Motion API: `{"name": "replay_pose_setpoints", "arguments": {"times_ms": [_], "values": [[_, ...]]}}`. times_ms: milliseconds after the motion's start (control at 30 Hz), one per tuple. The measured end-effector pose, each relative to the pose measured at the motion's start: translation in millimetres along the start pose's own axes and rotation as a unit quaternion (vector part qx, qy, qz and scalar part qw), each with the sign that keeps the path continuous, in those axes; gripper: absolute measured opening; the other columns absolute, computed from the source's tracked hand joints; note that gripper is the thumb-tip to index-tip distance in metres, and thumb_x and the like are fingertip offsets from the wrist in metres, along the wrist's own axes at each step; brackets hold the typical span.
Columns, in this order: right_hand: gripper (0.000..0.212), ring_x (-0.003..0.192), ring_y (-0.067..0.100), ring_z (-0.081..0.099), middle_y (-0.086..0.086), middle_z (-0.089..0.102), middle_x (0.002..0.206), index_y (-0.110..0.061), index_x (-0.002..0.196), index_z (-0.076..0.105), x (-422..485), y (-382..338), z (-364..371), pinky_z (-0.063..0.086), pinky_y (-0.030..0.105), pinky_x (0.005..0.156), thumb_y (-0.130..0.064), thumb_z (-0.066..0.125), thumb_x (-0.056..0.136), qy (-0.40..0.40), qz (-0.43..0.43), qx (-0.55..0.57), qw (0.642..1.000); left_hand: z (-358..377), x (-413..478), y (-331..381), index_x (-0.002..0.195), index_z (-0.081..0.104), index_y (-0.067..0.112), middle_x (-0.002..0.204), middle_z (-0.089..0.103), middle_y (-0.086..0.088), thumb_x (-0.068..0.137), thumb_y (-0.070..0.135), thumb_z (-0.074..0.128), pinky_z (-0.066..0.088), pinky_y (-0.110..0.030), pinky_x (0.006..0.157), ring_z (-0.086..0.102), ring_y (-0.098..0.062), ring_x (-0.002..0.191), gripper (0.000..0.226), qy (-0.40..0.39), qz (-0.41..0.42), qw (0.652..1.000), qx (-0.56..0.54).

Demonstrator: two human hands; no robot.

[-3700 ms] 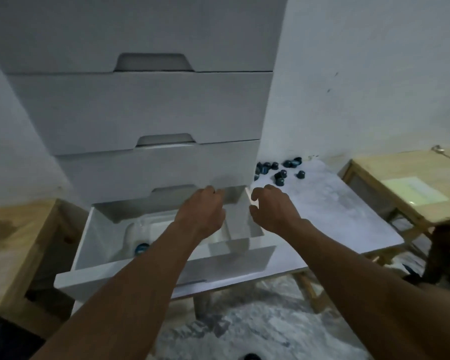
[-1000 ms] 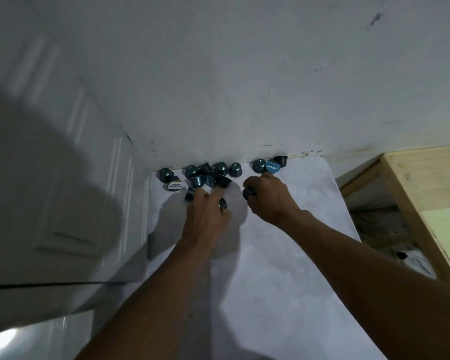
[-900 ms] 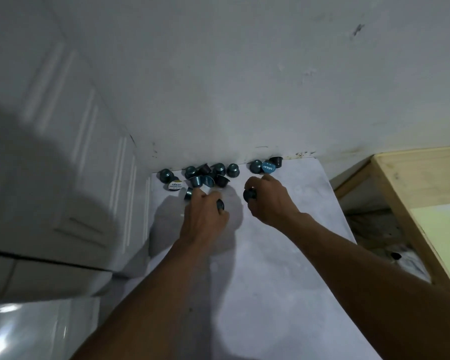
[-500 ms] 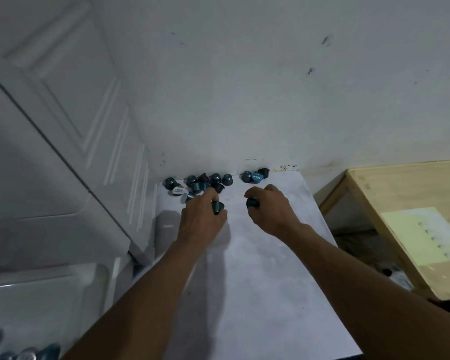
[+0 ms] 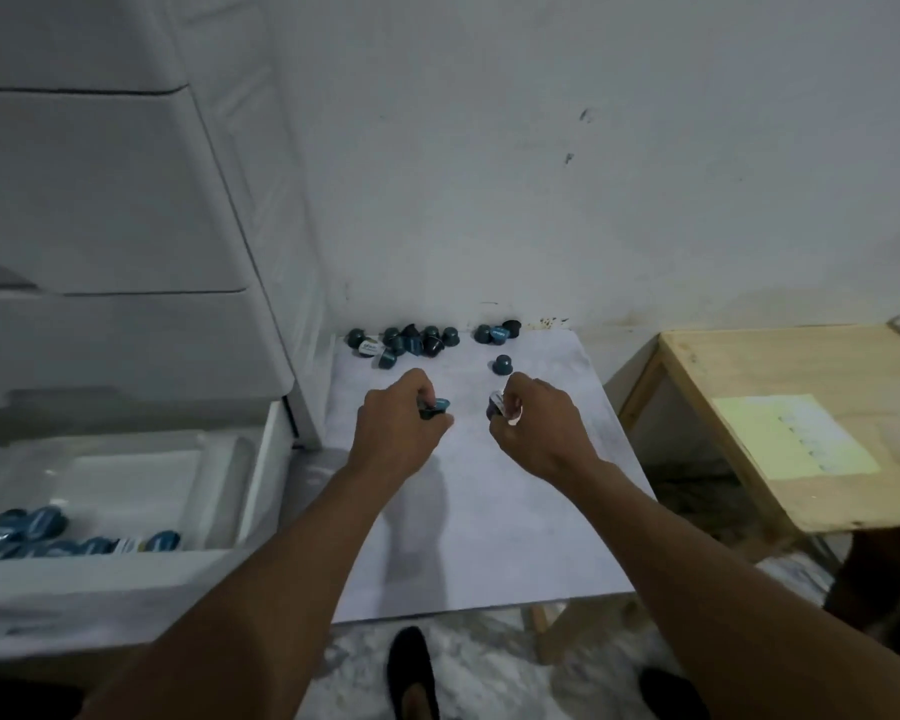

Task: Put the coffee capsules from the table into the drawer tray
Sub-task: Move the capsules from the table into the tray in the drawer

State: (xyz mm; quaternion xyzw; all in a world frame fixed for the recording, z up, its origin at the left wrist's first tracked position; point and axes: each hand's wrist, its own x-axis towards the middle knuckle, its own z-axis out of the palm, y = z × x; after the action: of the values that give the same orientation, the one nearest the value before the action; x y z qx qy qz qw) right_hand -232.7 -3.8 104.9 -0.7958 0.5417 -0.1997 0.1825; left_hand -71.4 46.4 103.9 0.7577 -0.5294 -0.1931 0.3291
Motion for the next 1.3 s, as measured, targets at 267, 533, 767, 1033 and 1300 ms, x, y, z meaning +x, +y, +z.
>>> {"name": "replay_pose_setpoints", "arguments": {"times_ms": [267,533,767,1033,1300], "values": [[0.044,0.107,0.025,0.051,0.01,0.063,0.106,-0.021,0.126,0.055,-27,-48,23,0.045,0.033,0.085,-0.015,0.056,0.083,-0.066,-0.055,0.039,0.996,-49,-52,-32,0.113,0.066,0.022,0.108,0.066,-0.007,0.077,0.007,0.062,0.046,-0.026,0.082,0.061,-0.023,0.097,0.039,0.02,0.005,0.999,0.04],[0.039,0.102,0.029,0.053,0.012,0.056,0.107,-0.021,0.122,0.057,-27,-143,63,0.041,0.03,0.081,-0.017,0.058,0.083,-0.091,-0.118,0.041,0.988,-137,-66,-88,0.09,0.069,0.015,0.083,0.067,-0.002,0.072,0.009,0.064,0.043,-0.023,0.068,0.062,-0.022,0.079,0.019,0.084,-0.035,0.995,0.039],[0.043,0.105,0.032,0.057,0.014,0.056,0.116,-0.019,0.127,0.053,-24,-248,119,0.046,0.036,0.088,-0.021,0.061,0.085,-0.092,-0.141,0.02,0.986,-225,-60,-173,0.124,0.06,0.015,0.124,0.063,-0.004,0.079,0.024,0.075,0.037,-0.02,0.093,0.058,-0.019,0.111,0.048,0.064,-0.038,0.994,0.074],[0.036,0.099,0.032,0.058,0.018,0.058,0.112,-0.015,0.117,0.061,-30,-326,183,0.047,0.033,0.083,-0.013,0.063,0.082,-0.103,-0.089,0.021,0.99,-295,-44,-263,0.119,0.063,0.018,0.12,0.064,-0.008,0.077,0.02,0.076,0.046,-0.03,0.094,0.06,-0.023,0.106,0.044,0.0,-0.033,0.992,0.119],[0.042,0.101,0.028,0.059,0.01,0.062,0.115,-0.018,0.12,0.057,-14,-344,223,0.049,0.036,0.089,-0.018,0.066,0.078,-0.162,-0.044,-0.025,0.985,-291,-16,-300,0.119,0.062,0.017,0.118,0.066,-0.005,0.074,0.017,0.08,0.047,-0.028,0.091,0.06,-0.02,0.103,0.048,-0.091,-0.047,0.988,0.117]]}}
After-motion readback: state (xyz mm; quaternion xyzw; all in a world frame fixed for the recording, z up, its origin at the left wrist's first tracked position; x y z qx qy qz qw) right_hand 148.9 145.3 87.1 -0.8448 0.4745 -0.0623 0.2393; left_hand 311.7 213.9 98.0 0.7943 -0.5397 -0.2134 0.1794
